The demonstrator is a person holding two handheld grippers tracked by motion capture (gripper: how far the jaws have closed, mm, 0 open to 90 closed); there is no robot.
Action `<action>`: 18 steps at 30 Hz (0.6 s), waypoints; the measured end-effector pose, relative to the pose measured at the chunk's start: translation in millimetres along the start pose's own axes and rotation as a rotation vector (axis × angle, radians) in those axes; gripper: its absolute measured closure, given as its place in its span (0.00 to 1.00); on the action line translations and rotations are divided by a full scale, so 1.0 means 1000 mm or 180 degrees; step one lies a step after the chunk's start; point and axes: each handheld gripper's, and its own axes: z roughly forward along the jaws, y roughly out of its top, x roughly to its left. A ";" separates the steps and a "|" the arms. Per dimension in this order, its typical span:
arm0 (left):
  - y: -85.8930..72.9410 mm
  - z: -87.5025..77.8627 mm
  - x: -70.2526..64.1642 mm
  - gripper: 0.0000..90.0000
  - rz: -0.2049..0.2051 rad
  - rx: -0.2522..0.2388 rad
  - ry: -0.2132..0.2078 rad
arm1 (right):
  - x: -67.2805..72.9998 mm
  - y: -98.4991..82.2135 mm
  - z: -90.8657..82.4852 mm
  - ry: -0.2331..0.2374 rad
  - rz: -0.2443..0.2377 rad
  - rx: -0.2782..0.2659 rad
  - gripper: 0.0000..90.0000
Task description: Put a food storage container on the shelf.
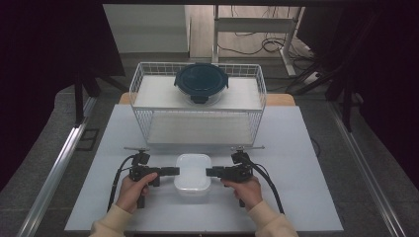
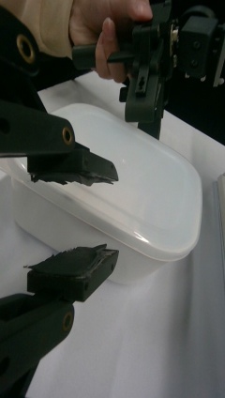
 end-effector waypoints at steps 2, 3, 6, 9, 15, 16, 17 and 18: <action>0.000 0.001 0.000 0.64 -0.0012 0.0032 -0.0036 | -0.001 0.000 0.000 0.0055 0.0040 0.0002 0.66; 0.000 0.002 0.000 0.64 -0.0014 0.0061 -0.0040 | -0.001 -0.001 0.000 0.0089 0.0077 0.0017 0.68; -0.001 0.002 0.001 0.69 -0.0035 0.0071 -0.0014 | -0.003 -0.002 0.000 0.0136 0.0169 0.0020 0.70; -0.001 0.000 -0.002 0.76 -0.0083 0.0004 0.0026 | -0.003 -0.004 -0.001 0.0136 0.0301 -0.0018 0.73; -0.005 -0.003 -0.010 0.78 0.0008 -0.0028 0.0091 | 0.001 -0.008 -0.004 0.0111 0.0373 -0.0066 0.77; -0.005 -0.003 -0.010 0.78 0.0008 -0.0028 0.0091 | 0.001 -0.008 -0.004 0.0111 0.0373 -0.0066 0.77; -0.006 -0.004 -0.012 0.79 0.0030 -0.0034 0.0101 | 0.003 -0.010 -0.007 0.0120 0.0389 -0.0078 0.78; -0.006 -0.004 -0.013 0.79 0.0062 -0.0033 0.0114 | 0.003 -0.010 -0.007 0.0120 0.0389 -0.0078 0.78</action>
